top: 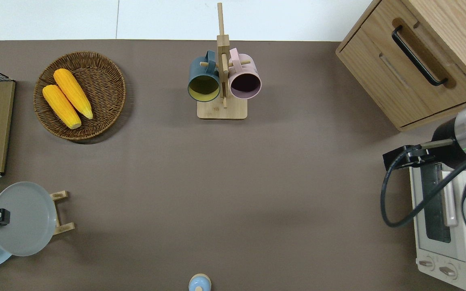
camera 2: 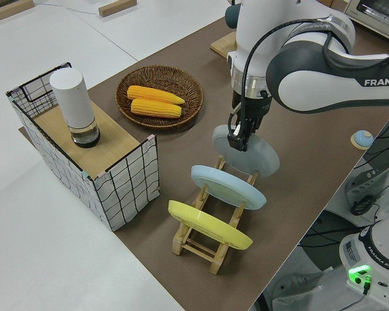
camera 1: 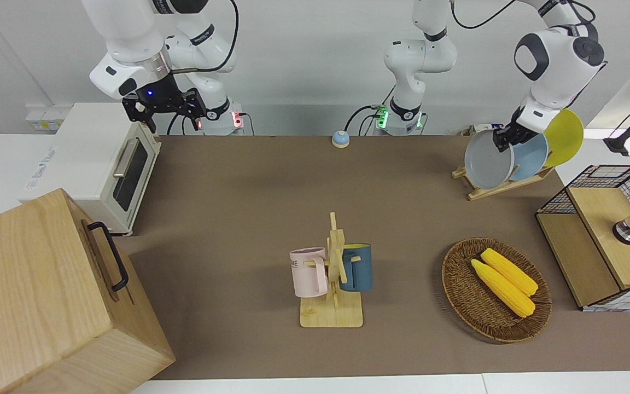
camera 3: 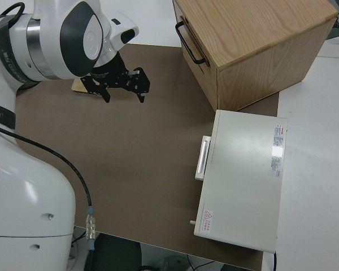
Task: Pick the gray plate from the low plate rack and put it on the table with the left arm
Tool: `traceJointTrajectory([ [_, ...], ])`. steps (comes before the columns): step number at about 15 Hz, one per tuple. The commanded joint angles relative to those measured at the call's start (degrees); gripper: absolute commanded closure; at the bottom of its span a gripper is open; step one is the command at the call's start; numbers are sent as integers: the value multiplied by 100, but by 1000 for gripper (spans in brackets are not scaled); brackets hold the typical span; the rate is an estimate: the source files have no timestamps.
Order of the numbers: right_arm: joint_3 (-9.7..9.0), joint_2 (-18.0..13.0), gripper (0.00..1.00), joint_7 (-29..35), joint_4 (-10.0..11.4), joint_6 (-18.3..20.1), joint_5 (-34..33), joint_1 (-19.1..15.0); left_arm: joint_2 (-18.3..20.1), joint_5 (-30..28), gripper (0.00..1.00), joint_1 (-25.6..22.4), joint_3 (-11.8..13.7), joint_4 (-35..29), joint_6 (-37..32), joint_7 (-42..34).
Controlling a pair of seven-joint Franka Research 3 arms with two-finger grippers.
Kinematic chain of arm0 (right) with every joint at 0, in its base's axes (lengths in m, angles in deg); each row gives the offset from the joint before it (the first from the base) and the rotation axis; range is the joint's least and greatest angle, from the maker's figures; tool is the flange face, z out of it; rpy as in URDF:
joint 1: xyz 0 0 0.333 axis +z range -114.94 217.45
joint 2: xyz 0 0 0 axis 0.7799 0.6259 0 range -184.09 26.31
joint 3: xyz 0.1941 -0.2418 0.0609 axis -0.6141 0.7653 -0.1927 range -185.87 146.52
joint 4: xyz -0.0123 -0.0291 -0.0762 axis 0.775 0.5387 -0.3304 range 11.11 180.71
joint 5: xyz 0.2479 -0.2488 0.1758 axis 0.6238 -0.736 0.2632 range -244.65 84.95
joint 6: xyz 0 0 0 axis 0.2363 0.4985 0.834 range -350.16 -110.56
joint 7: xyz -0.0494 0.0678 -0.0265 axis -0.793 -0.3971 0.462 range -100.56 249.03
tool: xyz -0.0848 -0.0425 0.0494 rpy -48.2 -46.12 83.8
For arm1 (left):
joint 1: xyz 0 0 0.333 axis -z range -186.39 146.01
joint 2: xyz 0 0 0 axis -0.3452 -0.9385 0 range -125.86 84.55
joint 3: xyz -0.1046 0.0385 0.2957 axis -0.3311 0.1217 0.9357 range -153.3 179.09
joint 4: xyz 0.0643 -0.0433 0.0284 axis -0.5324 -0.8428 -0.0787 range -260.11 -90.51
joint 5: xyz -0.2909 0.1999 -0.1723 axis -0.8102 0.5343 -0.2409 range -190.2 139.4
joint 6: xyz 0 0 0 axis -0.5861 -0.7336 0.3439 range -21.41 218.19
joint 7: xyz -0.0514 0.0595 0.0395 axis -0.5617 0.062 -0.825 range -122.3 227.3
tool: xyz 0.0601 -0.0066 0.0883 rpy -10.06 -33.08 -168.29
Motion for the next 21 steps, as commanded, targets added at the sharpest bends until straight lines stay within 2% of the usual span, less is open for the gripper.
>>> traceJointTrajectory([
  [1,-113,-12,17,68,-41,62,-28,-132,135,38,886,101,-12,558,-764,69],
  [7,-121,-20,17,68,-41,70,-28,-132,337,12,886,101,-310,1428,-1793,112],
  [12,-121,-12,17,68,-41,62,-28,-132,443,-146,886,57,-548,1517,-1918,393],
  [14,-121,-12,17,68,-41,62,-28,-132,443,-260,886,57,-767,1517,-1918,761],
  [15,-113,-12,17,68,-33,62,-28,-132,434,-426,883,14,-1029,1508,-1918,1146],
  [18,-121,-12,17,68,-41,62,-28,-132,364,-603,883,-197,-1662,1500,-1909,1675],
  [21,-121,-12,17,68,-41,70,-28,-132,294,-1033,883,-881,-2663,1482,-1821,1976],
])
